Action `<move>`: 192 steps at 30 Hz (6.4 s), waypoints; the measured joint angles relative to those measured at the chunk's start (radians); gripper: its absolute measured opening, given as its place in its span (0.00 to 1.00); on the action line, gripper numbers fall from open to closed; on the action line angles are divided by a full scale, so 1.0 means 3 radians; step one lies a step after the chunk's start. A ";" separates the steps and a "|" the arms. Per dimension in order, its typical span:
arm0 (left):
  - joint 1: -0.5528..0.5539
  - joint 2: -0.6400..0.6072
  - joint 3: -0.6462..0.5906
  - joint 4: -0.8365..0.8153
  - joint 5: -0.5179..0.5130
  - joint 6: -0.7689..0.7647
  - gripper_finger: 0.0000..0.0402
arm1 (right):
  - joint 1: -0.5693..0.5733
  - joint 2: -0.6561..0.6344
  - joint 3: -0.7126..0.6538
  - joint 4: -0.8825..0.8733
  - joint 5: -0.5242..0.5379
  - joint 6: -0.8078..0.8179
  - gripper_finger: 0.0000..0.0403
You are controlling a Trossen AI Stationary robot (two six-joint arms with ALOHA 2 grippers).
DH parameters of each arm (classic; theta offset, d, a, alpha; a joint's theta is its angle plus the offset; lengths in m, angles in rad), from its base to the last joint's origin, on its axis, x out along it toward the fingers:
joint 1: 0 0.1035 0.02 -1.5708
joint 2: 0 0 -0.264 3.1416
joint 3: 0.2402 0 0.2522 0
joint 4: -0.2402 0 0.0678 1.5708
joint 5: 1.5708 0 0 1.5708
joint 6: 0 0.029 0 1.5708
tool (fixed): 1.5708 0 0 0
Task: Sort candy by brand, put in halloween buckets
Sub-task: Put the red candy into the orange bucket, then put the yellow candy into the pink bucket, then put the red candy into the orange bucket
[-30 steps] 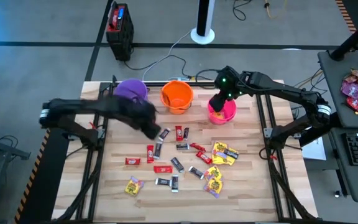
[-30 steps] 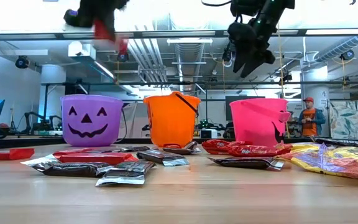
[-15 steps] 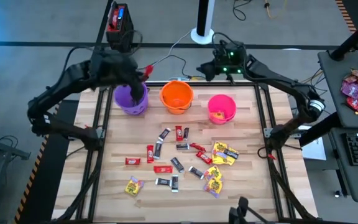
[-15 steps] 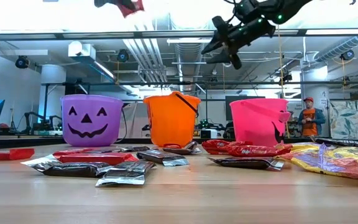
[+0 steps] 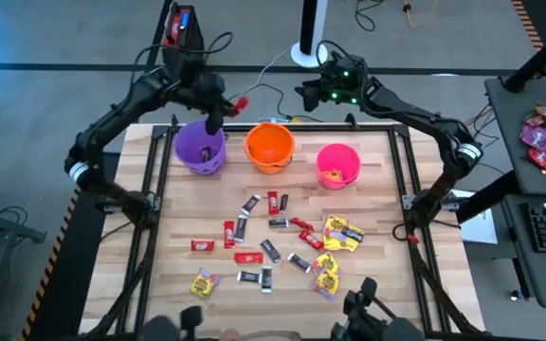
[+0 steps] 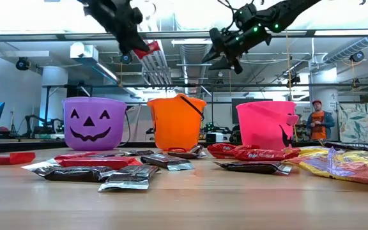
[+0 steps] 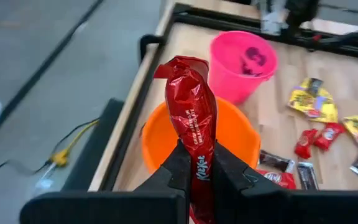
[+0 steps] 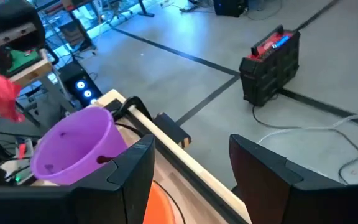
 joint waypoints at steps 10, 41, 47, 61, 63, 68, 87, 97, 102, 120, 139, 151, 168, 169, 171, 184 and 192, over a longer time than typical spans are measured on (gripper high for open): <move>-0.0082 0.0636 0.0202 0.0116 0.0723 0.0357 0.03 | -0.0007 -0.0019 0.0069 -0.0243 -0.0059 -0.0035 0.49; -0.0793 0.1068 0.0212 0.0097 -0.0697 -0.0271 0.32 | 0.0036 -0.0673 0.0069 -0.2066 -0.0140 -0.0030 0.49; -0.0820 0.1058 0.0469 -0.0182 -0.0368 -0.0690 0.40 | 0.0157 -0.0854 0.0069 -0.2541 -0.0208 0.0113 0.49; -0.1875 0.0954 0.1342 -0.0710 -0.1237 -0.1343 0.38 | 0.1717 -0.1109 -0.0480 -0.3484 -0.0021 0.0533 0.49; -0.2055 0.0923 0.1444 -0.0757 -0.1488 -0.1433 0.38 | 0.1909 -0.1121 -0.0629 -0.3481 0.0050 0.0629 0.49; -0.2444 0.0843 0.1724 -0.0863 -0.2002 -0.1646 0.38 | 0.2201 -0.1122 -0.1073 -0.3323 0.0078 0.0748 0.49; -0.3038 0.0591 0.2594 -0.0903 -0.3262 -0.1437 0.38 | 0.2455 -0.0744 -0.2327 -0.1460 0.0505 0.0644 0.49; -0.3038 0.0455 0.2589 -0.1509 -0.3351 -0.1495 0.38 | 0.2641 -0.0335 -0.2361 -0.1161 0.0762 0.0718 0.42; -0.3038 0.0380 0.2575 -0.1855 -0.3350 -0.1544 0.38 | 0.2681 -0.0344 -0.2363 -0.1101 0.0744 0.0846 0.21; -0.3039 -0.0609 0.0973 -0.1456 -0.3282 -0.1810 0.38 | 0.2601 -0.1454 -0.1555 -0.1495 0.0917 0.1109 0.03; -0.3054 -0.1433 -0.1782 0.1046 -0.2696 -0.2621 0.38 | 0.1222 -0.0557 -0.0143 -0.3485 0.1567 0.0623 0.06; -0.3190 -0.1502 -0.1779 0.0908 -0.2456 -0.3140 0.38 | 0.1010 -0.0310 -0.0141 -0.3686 0.1338 0.0573 0.38; -0.2860 -0.1185 -0.0704 0.0122 -0.2769 -0.1558 0.38 | 0.2377 -0.0554 -0.0142 -0.2727 0.0606 0.0335 0.42; -0.2798 -0.1170 -0.0705 0.0137 -0.2708 -0.1461 0.38 | 0.2521 -0.0504 -0.0145 -0.2705 0.0711 0.0338 0.42; -0.2669 -0.1164 -0.0752 0.0236 -0.2520 -0.1333 0.38 | 0.2764 -0.0380 -0.0149 -0.2634 0.0907 0.0415 0.42; -0.2376 -0.1200 -0.1060 0.1042 -0.1357 -0.1395 0.38 | 0.3019 0.0872 -0.0152 -0.2309 0.1373 0.1033 0.44; -0.2376 -0.1356 -0.0944 0.1026 -0.1360 -0.1406 0.38 | 0.2884 0.1186 -0.0154 -0.2317 0.1341 0.1108 0.42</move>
